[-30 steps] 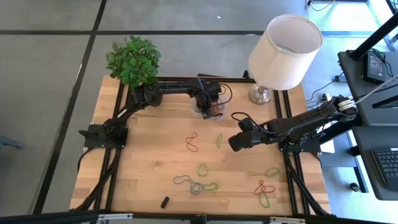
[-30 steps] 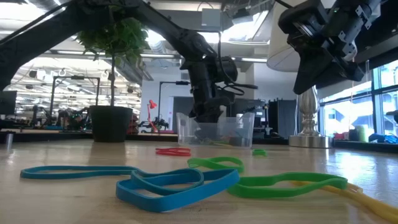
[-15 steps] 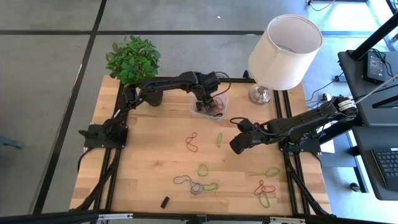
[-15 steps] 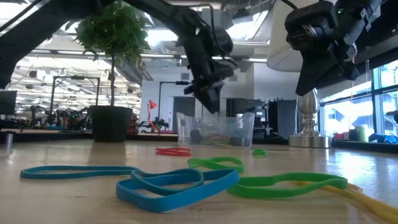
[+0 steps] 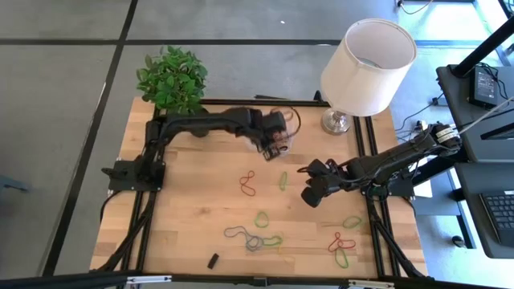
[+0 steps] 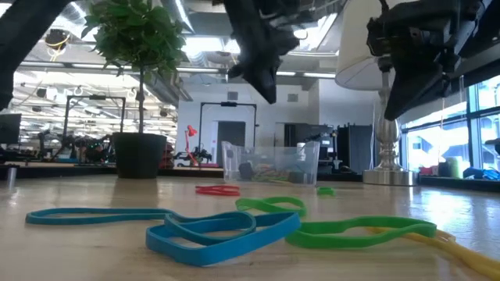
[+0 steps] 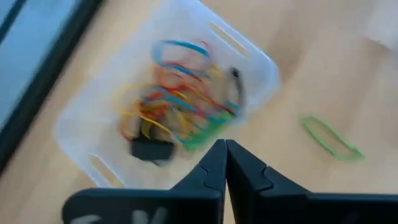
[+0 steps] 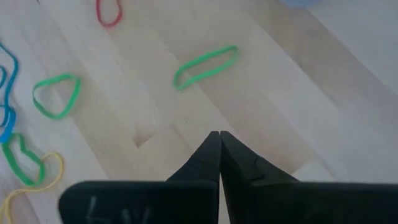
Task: Pick and place rubber bands into bin
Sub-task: Put the green rubber band into the transparent bin
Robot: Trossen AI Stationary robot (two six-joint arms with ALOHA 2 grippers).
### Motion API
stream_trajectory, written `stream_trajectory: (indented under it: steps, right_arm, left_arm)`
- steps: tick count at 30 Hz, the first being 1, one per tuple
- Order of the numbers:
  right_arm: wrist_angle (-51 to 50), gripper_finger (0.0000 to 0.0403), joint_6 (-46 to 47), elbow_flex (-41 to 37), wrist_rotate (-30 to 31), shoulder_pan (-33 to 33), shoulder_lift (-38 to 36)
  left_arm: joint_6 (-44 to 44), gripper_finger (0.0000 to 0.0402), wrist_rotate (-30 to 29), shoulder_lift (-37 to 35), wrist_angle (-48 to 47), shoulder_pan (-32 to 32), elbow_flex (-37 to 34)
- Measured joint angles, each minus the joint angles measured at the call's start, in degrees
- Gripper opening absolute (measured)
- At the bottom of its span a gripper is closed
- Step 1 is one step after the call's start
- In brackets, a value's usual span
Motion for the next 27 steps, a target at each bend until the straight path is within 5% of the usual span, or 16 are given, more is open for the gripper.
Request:
stream_trajectory:
  steps: [10, 20, 27]
  right_arm:
    - [3.1, 0.0008, 2.5, 0.0, 0.8, 0.0, 0.3]
    - [15.1, 0.0002, 5.4, 0.9, 3.0, -0.6, 4.9]
    - [7.5, 0.0002, 9.2, 12.5, 2.6, -4.6, 17.3]
  left_arm:
    - [-4.3, 0.0002, 1.3, -2.3, 0.7, -12.2, -9.1]
    - [-6.8, 0.0002, 1.9, -20.0, 22.0, -18.2, -37.5]
    - [-8.6, 0.0002, 4.4, -33.5, 28.9, -18.9, -54.5]
